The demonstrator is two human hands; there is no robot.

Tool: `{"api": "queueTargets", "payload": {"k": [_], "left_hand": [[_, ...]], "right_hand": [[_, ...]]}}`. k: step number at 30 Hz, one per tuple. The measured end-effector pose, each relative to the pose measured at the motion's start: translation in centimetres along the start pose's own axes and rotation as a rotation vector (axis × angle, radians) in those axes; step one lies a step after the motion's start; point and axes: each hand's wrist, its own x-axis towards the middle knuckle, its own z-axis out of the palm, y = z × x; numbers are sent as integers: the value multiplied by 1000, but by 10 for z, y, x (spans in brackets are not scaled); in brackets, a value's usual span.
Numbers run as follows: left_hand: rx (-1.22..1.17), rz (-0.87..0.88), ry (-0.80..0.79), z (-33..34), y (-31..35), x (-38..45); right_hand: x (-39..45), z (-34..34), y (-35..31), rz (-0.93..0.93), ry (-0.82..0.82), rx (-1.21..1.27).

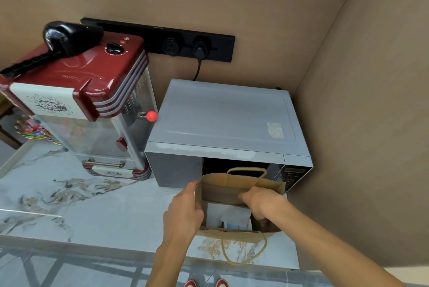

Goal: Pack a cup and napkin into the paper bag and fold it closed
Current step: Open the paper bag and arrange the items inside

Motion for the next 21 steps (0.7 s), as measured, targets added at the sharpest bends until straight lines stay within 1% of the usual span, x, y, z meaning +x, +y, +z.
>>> {"api": "queueTargets", "payload": {"k": [3, 6, 8, 11, 16, 19, 21], "left_hand": [[-58, -36, -36, 0, 2, 5], [-94, -45, -70, -1, 3, 10], [-103, -52, -92, -2, 2, 12], [-112, -58, -100, -2, -1, 15], [-148, -34, -116, 5, 6, 13], [-141, -41, -111, 11, 10, 13], [-131, -58, -100, 13, 10, 14]], "right_hand": [[0, -1, -1, -53, 66, 62], [8, 7, -2, -57, 74, 62], [15, 13, -2, -40, 53, 62], [24, 18, -1, -16, -35, 42], [33, 20, 0, -21, -134, 2], [42, 18, -3, -28, -164, -12], [48, 19, -4, -48, -149, -10]]}}
